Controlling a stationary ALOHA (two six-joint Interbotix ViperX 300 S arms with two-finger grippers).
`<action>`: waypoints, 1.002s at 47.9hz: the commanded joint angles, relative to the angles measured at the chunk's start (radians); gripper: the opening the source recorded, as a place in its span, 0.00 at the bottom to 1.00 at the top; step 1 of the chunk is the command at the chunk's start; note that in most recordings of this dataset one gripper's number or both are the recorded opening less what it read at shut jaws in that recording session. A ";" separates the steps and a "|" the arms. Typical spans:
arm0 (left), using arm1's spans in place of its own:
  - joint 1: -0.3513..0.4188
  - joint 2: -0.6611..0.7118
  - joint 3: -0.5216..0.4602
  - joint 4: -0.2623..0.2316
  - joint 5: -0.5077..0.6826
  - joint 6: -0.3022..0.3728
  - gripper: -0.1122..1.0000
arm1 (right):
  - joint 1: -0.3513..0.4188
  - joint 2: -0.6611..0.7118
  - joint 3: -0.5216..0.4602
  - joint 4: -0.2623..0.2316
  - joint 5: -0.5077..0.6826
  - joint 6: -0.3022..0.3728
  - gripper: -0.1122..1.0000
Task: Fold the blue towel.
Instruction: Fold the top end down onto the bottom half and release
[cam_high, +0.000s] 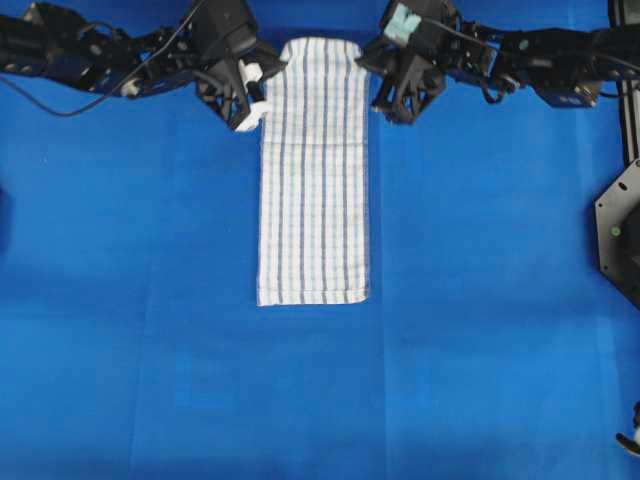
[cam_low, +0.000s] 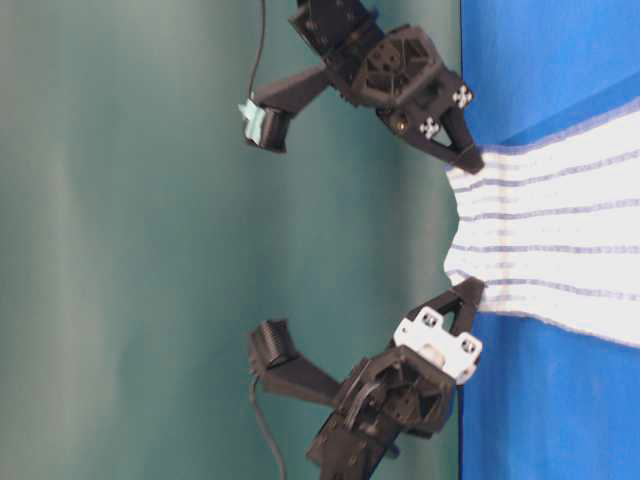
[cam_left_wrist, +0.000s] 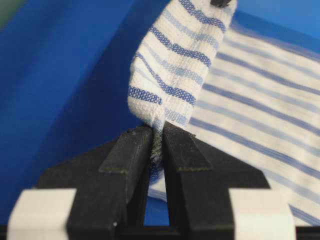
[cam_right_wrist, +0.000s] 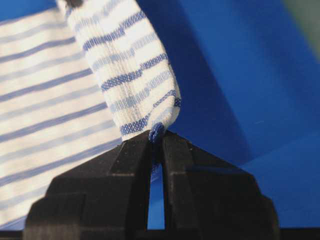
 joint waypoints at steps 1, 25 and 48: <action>-0.052 -0.075 0.025 -0.002 0.000 -0.009 0.14 | 0.054 -0.066 0.020 0.014 0.003 0.006 0.16; -0.430 -0.158 0.127 -0.005 -0.012 -0.193 0.14 | 0.400 -0.186 0.183 0.229 -0.002 0.029 0.16; -0.578 -0.147 0.118 -0.005 -0.012 -0.233 0.14 | 0.555 -0.169 0.169 0.316 -0.002 0.029 0.16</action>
